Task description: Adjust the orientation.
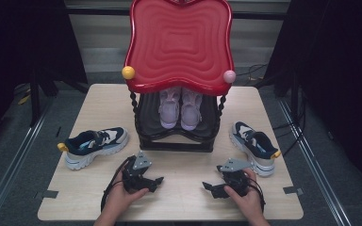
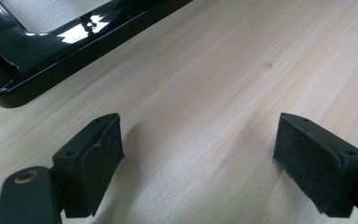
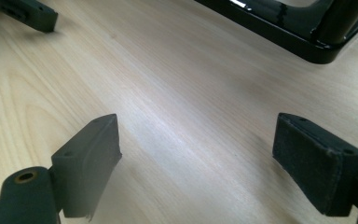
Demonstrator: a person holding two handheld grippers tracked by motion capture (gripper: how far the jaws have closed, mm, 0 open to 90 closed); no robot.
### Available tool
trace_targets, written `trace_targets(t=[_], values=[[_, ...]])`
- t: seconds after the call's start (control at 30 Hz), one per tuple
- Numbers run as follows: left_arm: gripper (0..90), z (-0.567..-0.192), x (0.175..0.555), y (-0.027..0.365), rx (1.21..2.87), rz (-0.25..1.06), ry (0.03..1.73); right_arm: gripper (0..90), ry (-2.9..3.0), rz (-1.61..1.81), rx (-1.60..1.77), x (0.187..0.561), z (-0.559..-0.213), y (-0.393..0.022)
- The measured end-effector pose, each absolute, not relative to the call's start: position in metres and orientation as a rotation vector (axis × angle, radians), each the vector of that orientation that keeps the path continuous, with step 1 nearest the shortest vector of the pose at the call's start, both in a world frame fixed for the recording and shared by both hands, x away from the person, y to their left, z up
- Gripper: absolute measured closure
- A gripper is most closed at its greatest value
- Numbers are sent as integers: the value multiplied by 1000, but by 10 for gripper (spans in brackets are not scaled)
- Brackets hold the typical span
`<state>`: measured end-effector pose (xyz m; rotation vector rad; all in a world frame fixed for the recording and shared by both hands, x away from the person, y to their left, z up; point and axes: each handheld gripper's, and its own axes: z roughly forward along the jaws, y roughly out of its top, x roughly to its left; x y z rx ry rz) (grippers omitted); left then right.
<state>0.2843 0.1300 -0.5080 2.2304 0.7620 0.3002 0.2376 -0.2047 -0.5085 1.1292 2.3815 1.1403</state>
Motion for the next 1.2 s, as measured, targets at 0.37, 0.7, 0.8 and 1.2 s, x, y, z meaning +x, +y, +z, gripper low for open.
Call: trace_targets(t=[0.37,0.7,0.8,1.2], values=[[149,-508,284,130,2230,298,766,136,2437,1060,1046,236,-510,-203],[148,-508,284,130,2229,298,764,135,2450,1066,1030,237,-510,-205],[148,-508,284,130,2230,297,763,135,2450,1066,1028,237,-510,-205],[161,-505,283,131,2249,304,771,135,2450,1065,1032,237,-510,-205]])
